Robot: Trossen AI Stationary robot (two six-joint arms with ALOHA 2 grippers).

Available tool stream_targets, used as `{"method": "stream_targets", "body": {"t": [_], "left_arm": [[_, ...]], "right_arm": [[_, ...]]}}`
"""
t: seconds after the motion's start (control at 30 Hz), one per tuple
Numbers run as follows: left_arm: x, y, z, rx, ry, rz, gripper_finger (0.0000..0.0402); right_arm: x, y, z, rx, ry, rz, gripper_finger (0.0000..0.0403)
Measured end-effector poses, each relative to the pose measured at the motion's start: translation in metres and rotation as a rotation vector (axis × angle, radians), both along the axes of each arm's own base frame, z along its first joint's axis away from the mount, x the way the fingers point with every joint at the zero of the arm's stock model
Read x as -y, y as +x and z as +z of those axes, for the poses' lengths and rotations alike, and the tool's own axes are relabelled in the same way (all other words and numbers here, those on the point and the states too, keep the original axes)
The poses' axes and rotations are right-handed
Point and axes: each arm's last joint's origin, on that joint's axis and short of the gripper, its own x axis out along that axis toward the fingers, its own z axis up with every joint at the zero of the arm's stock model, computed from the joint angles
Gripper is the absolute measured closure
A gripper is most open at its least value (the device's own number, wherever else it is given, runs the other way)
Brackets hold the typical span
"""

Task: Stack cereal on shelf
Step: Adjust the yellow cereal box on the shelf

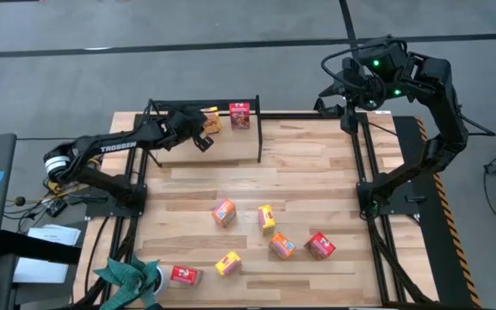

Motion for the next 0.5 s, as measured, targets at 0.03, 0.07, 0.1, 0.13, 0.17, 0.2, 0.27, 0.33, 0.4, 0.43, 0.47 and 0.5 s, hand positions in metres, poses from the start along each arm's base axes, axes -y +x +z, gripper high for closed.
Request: {"method": "stream_targets", "body": {"t": [0.03,0.07,0.1,0.13,0.17,0.2,0.27,0.33,0.4,0.43,0.47,0.5], "left_arm": [[-0.0004,0.0012,-0.0021,-0.004,-0.011,-0.005,0.0401],[0.0001,0.0021,-0.0032,-0.008,-0.019,-0.010,0.0401],[0.0013,0.0027,-0.0036,-0.010,-0.023,-0.013,0.0401],[0.0019,0.0031,-0.0032,-0.010,-0.022,-0.014,0.0401],[0.0028,0.0040,-0.0027,-0.008,-0.019,-0.017,0.0401],[0.0031,0.0042,-0.0025,-0.008,-0.018,-0.019,0.0401],[0.0029,0.0040,-0.0020,-0.016,-0.008,-0.017,0.0401],[0.0022,0.0037,-0.0014,-0.021,0.007,-0.006,0.0401],[0.0012,0.0032,-0.0010,-0.026,0.018,0.003,0.0401],[0.0007,0.0030,-0.0009,-0.026,0.020,0.006,0.0401],[0.0002,0.0026,-0.0009,-0.026,0.020,0.009,0.0401],[-0.0001,0.0025,-0.0008,-0.025,0.021,0.010,0.0401]], "right_arm": [[0.0000,0.0000,0.0000,0.000,0.000,0.000,0.0171],[0.0001,0.0000,0.0000,0.000,0.000,0.000,0.0171],[0.0001,0.0000,0.0000,0.000,0.000,0.000,0.0171],[0.0000,-0.0001,0.0001,0.000,-0.001,0.001,0.0171],[0.0000,-0.0001,0.0001,0.000,-0.002,0.001,0.0171],[0.0000,-0.0001,0.0001,0.000,-0.003,0.002,0.0171],[0.0000,-0.0001,0.0001,0.000,-0.003,0.002,0.0171],[0.0000,-0.0001,0.0001,-0.001,-0.003,0.002,0.0171],[0.0000,-0.0001,0.0001,-0.001,-0.005,0.003,0.0171],[0.0000,-0.0001,0.0001,-0.002,-0.008,0.006,0.0171],[0.0000,-0.0001,0.0001,-0.004,-0.014,0.011,0.0171],[0.0000,-0.0001,0.0001,-0.005,-0.016,0.013,0.0171]]}}
